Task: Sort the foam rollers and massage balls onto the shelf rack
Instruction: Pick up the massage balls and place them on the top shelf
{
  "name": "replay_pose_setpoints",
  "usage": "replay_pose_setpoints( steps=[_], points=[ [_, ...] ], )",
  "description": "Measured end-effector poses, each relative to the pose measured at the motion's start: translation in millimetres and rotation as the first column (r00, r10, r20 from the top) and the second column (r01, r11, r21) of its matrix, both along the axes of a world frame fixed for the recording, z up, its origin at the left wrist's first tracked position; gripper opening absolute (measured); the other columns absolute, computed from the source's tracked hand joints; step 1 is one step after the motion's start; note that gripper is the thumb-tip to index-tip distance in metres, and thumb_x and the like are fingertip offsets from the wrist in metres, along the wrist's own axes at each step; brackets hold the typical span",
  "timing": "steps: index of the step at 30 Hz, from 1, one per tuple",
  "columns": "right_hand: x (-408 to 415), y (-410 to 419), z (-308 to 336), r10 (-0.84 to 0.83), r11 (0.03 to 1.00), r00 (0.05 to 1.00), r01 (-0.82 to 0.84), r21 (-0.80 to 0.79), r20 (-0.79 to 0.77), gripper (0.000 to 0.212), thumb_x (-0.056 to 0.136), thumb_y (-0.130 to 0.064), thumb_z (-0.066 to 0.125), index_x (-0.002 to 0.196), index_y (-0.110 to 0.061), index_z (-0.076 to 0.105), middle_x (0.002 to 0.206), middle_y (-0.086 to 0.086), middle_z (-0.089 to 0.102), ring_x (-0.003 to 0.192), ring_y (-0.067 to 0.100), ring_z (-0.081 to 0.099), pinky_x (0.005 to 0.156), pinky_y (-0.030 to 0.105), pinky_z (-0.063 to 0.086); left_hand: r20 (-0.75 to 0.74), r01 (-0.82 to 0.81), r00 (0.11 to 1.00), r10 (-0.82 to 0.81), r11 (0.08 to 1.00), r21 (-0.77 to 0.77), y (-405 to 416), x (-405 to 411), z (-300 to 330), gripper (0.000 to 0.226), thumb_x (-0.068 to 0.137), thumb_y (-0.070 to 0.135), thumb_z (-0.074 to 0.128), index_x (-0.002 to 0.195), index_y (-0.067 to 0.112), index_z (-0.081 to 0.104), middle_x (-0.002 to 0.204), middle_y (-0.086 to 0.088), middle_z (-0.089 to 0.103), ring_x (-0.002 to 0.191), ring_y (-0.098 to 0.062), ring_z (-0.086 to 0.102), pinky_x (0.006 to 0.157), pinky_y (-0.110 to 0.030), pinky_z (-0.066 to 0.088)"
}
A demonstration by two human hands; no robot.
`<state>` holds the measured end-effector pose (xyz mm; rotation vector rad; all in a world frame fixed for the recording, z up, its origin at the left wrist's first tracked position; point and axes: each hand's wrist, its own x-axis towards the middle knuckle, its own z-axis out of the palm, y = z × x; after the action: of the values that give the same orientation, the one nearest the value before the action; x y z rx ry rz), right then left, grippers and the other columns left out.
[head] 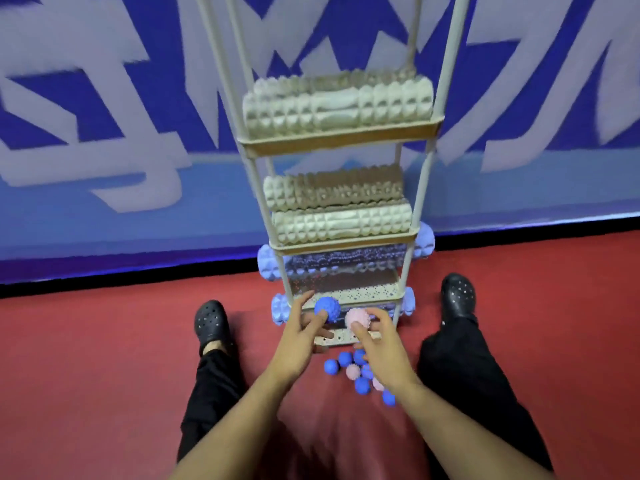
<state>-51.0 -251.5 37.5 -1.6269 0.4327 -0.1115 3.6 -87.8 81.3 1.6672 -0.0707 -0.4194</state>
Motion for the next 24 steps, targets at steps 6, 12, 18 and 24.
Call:
replay_pose_setpoints(
  steps=[6,12,18,24],
  points=[
    [16.9,-5.0,148.2,0.055,0.992,0.95,-0.017,-0.125,0.306,0.025,0.097,-0.025,0.065,0.114,-0.038,0.053,0.104,0.0,0.071,0.074,0.019,0.069,0.061,0.02,0.05,0.228,-0.105,0.964,0.134,0.985,-0.136,1.6,3.4,128.8,0.036,0.102,0.024,0.059,0.138,0.024,0.052,0.107,-0.006,0.071,0.081,-0.016,0.073,0.076,-0.045,0.059],
    [37.0,-22.1,284.5,0.136,0.955,0.871,0.012,-0.297,0.472,0.028,0.095,-0.047,0.062,0.119,-0.049,0.049,0.11,-0.01,0.069,0.08,0.014,0.07,0.071,0.033,0.056,0.44,-0.14,0.874,0.207,0.974,-0.18,-8.0,24.1,249.6,0.035,0.102,0.039,0.057,0.135,0.03,0.052,0.117,0.0,0.068,0.087,-0.013,0.07,0.079,-0.042,0.06],
    [67.9,-33.5,405.2,0.178,0.847,0.798,0.173,-0.502,0.576,0.032,0.094,-0.053,0.059,0.122,-0.052,0.043,0.103,-0.017,0.064,0.089,0.004,0.064,0.074,0.03,0.054,0.676,-0.245,0.693,0.252,0.963,-0.108,-14.3,55.2,358.4,0.035,0.099,0.049,0.059,0.131,0.035,0.053,0.107,0.015,0.064,0.096,-0.003,0.064,0.081,-0.029,0.053],
    [126.5,-47.9,485.4,0.158,0.666,0.743,0.407,-0.626,0.651,0.037,0.1,-0.045,0.055,0.135,-0.041,0.042,0.118,-0.004,0.058,0.103,0.019,0.06,0.081,0.043,0.055,0.9,-0.428,0.422,0.112,0.899,0.089,-22.5,104.5,446.1,0.043,0.098,0.047,0.061,0.137,0.032,0.05,0.125,0.007,0.062,0.1,-0.014,0.066,0.083,-0.035,0.055]
  ],
)
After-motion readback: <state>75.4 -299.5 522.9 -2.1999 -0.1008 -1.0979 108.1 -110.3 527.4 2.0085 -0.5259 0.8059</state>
